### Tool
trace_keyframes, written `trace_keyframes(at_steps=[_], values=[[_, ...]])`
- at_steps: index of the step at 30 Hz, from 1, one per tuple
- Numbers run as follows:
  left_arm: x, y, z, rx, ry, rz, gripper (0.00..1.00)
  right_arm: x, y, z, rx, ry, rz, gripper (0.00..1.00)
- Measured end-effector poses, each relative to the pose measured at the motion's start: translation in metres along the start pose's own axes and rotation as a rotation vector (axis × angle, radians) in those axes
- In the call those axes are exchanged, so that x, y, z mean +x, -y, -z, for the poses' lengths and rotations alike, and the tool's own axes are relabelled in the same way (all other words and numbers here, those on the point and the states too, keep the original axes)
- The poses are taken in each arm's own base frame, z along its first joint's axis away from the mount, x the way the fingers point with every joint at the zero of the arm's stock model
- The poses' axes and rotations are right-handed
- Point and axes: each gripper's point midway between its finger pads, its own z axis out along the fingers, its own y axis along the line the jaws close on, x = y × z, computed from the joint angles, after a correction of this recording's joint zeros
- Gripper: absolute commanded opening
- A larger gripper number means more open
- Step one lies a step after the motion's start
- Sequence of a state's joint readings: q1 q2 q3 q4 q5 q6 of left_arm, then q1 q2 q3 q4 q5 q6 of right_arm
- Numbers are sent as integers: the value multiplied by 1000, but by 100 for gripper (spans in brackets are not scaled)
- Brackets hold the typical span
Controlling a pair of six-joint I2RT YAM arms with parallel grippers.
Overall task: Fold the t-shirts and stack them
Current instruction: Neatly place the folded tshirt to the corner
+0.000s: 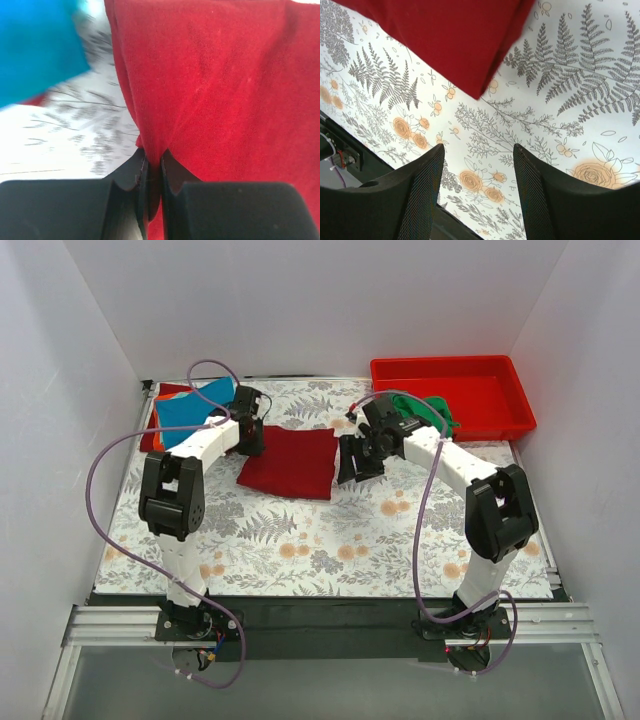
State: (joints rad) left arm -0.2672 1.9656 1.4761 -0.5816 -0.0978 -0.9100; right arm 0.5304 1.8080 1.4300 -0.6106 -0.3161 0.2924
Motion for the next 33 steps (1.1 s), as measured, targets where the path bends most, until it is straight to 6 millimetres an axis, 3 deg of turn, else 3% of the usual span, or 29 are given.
trace_keyframes(at_steps=[5,11,16,20,22,33], values=[[-22,-15,16,-81,8,-105,0,11,3,2,9,-15,-7,64],[-81,-19,55,-108,122,-129,0,27,11,-2,26,-60,-26,64],[-130,-35,87,-126,219,-111,0,31,12,-3,31,-69,-30,64],[-159,-52,95,-150,261,-106,0,32,13,-3,32,-68,-29,64],[-167,-60,95,-159,272,-101,0,36,14,-3,35,-75,-32,64],[-169,-116,97,-163,248,-16,0,52,19,-3,47,-105,-45,64]])
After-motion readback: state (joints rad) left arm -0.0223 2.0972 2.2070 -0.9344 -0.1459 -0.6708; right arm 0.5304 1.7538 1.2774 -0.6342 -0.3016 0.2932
